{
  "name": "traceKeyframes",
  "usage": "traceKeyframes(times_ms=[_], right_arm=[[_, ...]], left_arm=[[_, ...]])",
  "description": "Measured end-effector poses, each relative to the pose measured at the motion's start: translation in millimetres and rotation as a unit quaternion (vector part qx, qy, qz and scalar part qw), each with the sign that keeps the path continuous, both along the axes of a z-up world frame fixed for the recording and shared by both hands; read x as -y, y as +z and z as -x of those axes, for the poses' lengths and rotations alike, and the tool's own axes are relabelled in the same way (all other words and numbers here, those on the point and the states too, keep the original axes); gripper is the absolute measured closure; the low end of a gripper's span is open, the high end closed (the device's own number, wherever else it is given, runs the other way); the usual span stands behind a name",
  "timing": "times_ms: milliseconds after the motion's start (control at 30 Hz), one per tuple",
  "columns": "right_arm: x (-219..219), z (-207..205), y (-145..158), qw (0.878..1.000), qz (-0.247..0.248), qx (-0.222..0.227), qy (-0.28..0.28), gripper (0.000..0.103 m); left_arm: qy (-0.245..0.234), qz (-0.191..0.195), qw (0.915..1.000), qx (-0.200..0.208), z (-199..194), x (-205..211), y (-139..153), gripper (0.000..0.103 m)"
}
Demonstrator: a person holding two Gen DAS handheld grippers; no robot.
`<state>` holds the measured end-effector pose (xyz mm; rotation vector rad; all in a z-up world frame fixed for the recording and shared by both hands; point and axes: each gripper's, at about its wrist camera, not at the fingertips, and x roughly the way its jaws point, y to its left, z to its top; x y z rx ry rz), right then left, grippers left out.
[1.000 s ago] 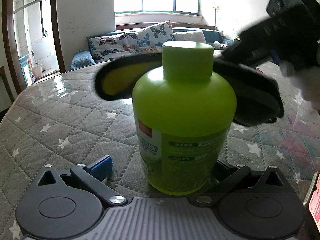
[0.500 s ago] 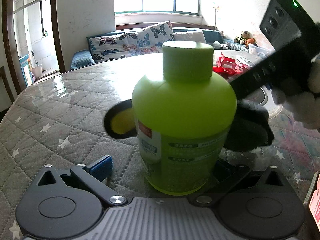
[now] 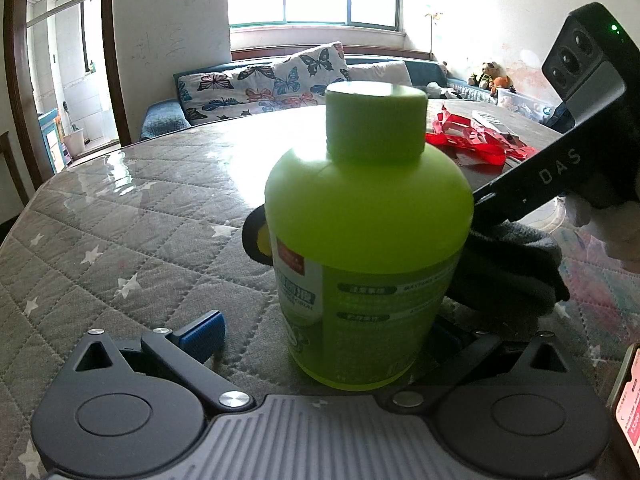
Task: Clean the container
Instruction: 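Press the cloth against the bottle side with the right tool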
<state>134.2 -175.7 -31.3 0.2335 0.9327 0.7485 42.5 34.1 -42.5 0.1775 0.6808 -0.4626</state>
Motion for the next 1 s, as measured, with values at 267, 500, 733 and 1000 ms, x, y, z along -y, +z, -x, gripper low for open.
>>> traceKeyframes(times_ms=[267, 500, 733, 1000], right_arm=[[-1, -2, -1, 1.000, -0.001, -0.003, 0.002, 0.082], [-1, -1, 0, 1.000, 0.000, -0.004, 0.006, 0.082], [-2, -2, 0, 1.000, 0.002, 0.002, 0.021, 0.082], [7, -16, -10, 0.998, -0.041, -0.023, 0.033, 0.082]], left_arm=[[0.000, 0.000, 1.0000, 0.000, 1, 0, 0, 0.000], [0.000, 0.000, 1.0000, 0.000, 1, -1, 0, 0.000], [0.000, 0.000, 1.0000, 0.000, 4, -2, 2, 0.000], [0.000, 0.000, 1.0000, 0.000, 6, -2, 1, 0.000]])
